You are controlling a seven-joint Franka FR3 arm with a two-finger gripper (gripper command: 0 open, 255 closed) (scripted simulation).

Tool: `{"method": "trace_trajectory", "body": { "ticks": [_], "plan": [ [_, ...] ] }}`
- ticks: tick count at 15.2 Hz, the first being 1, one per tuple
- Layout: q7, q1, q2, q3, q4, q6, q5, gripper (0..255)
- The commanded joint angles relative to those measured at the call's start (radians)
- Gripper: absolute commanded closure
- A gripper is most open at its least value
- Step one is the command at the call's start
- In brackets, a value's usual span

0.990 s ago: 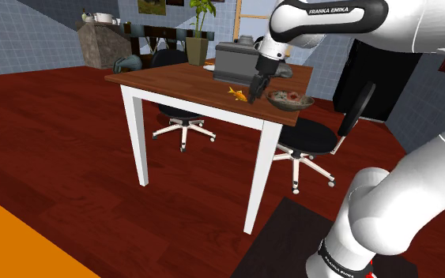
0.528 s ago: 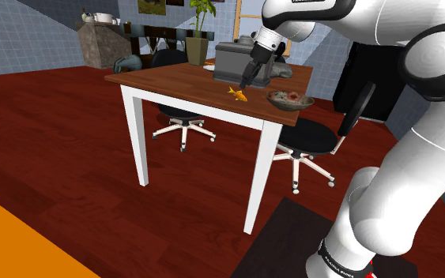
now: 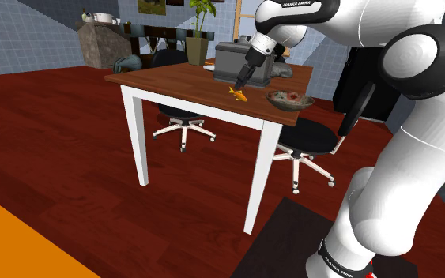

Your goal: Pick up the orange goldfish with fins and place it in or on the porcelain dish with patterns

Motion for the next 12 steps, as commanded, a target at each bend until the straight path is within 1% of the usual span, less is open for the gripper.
{"method": "trace_trajectory", "body": {
  "ticks": [1, 9, 10, 12],
  "plan": [
    [-0.004, 0.003, 0.005, 0.003, -0.030, 0.035, 0.005, 0],
    [-0.004, 0.003, 0.005, 0.003, -0.029, 0.034, 0.005, 0],
    [-0.004, 0.003, 0.005, 0.003, -0.029, 0.034, 0.005, 255],
    [-0.004, 0.003, 0.005, 0.003, -0.029, 0.034, 0.005, 255]
  ]
}}
